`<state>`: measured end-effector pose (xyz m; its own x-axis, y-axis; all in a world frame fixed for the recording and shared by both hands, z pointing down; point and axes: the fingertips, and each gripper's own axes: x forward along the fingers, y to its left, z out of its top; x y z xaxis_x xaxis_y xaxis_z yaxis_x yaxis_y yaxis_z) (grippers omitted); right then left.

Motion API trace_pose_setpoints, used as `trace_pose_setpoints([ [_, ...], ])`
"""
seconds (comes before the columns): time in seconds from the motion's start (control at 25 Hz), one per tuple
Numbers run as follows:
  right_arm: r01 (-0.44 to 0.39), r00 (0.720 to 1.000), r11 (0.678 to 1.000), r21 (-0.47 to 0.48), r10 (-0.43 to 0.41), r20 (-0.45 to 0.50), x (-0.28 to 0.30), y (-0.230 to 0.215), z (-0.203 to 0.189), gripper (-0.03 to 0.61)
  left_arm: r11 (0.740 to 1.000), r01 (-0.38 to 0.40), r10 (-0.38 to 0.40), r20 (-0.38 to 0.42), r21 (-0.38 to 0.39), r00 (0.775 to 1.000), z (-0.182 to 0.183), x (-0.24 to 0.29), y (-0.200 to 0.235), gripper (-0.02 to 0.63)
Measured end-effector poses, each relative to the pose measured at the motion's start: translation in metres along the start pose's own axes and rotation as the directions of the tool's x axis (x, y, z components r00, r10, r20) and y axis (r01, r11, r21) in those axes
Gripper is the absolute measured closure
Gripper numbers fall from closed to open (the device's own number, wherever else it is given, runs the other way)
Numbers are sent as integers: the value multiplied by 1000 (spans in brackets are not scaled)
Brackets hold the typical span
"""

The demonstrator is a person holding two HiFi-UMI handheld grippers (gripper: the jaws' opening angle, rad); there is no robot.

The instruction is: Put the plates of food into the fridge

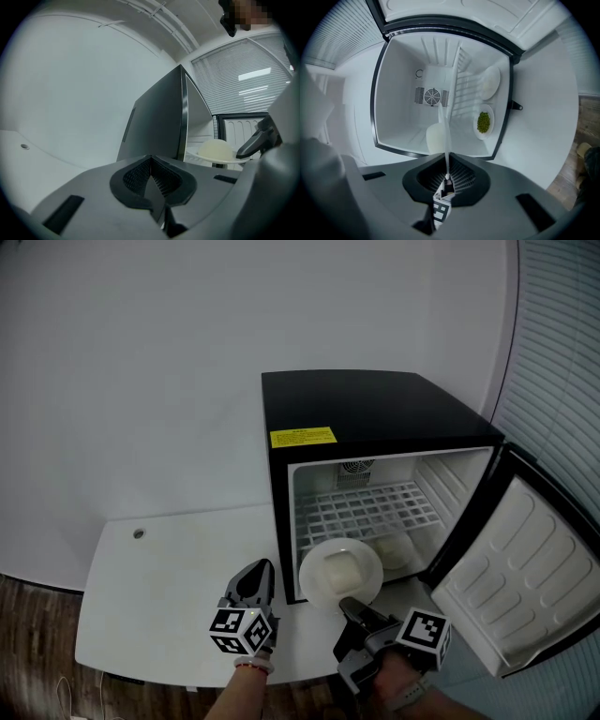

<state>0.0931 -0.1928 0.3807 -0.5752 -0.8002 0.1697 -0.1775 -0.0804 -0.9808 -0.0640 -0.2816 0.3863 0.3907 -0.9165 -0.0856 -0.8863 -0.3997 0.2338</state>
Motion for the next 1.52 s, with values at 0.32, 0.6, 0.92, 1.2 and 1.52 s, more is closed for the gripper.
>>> trace_pose_setpoints([
  [0.32, 0, 1000, 1000, -2, 0, 3, 35, 14, 23, 563, 1000, -17, 17, -1, 8, 1000, 7, 15, 11, 606],
  [0.6, 1, 1000, 1000, 28, -1, 2, 60, 13, 40, 563, 1000, -28, 29, -8, 12, 1000, 4, 23, 18, 606],
  [0.92, -10, 1000, 995, 101, 11, -14, 82, 17, 48, 563, 999, -33, 33, -8, 9, 999, -1, 29, 22, 606],
  [1.2, -12, 999, 986, 164, 18, -31, 96, 16, 54, 563, 999, -32, 32, -2, 3, 999, -5, 34, 21, 606],
  [1.52, -17, 999, 977, 211, 27, -46, 108, 18, 58, 563, 999, -40, 40, 4, 7, 999, -4, 34, 23, 606],
])
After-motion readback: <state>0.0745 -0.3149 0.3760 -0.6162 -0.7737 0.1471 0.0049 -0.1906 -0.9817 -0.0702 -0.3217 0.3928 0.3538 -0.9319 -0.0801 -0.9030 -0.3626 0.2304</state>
